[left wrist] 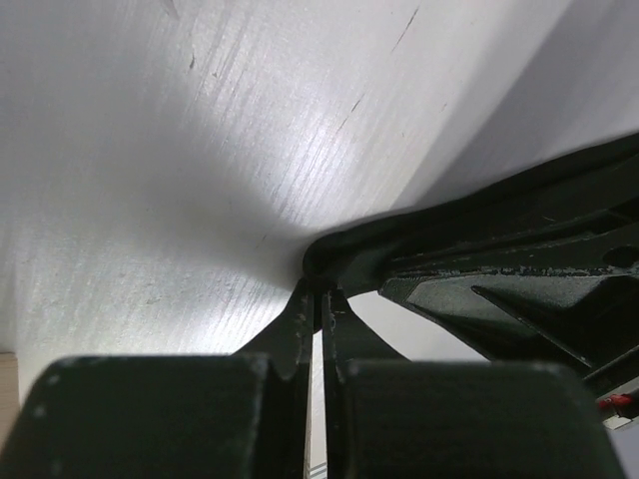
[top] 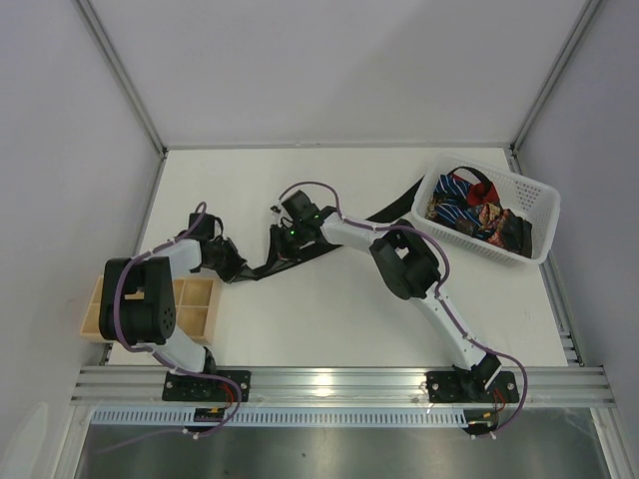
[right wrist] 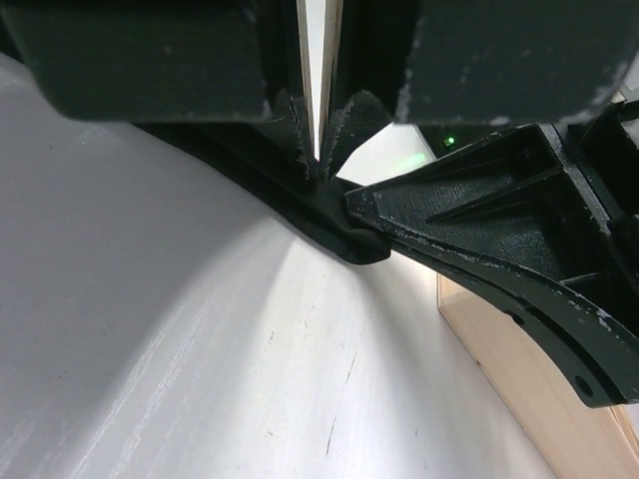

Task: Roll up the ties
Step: Roll the tie

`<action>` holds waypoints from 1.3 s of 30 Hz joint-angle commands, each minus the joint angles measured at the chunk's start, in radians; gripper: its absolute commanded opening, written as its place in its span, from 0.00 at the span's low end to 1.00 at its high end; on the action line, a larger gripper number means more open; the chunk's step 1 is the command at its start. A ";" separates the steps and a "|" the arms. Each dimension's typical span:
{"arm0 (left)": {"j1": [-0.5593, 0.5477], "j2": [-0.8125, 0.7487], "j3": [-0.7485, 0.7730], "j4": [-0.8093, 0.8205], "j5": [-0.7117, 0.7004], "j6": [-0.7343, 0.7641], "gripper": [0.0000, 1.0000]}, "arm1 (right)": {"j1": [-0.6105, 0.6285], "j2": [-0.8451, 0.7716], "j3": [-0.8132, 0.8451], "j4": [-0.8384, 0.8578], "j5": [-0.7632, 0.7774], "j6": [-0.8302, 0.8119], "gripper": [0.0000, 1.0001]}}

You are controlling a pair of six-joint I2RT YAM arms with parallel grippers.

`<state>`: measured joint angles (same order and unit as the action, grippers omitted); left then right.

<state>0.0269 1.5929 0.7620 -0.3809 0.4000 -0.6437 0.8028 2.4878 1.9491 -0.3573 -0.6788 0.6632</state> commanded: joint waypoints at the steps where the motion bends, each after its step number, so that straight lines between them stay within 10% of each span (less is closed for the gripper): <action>1: 0.007 -0.016 0.016 -0.038 -0.067 0.049 0.00 | -0.002 0.013 0.045 -0.046 0.016 -0.046 0.11; 39: 0.007 -0.137 0.007 -0.122 -0.066 0.064 0.00 | -0.054 -0.032 0.021 -0.078 0.065 -0.094 0.11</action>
<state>0.0269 1.4963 0.7631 -0.4767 0.3679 -0.6167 0.7681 2.4912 1.9713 -0.4068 -0.6678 0.6041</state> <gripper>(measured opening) 0.023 0.109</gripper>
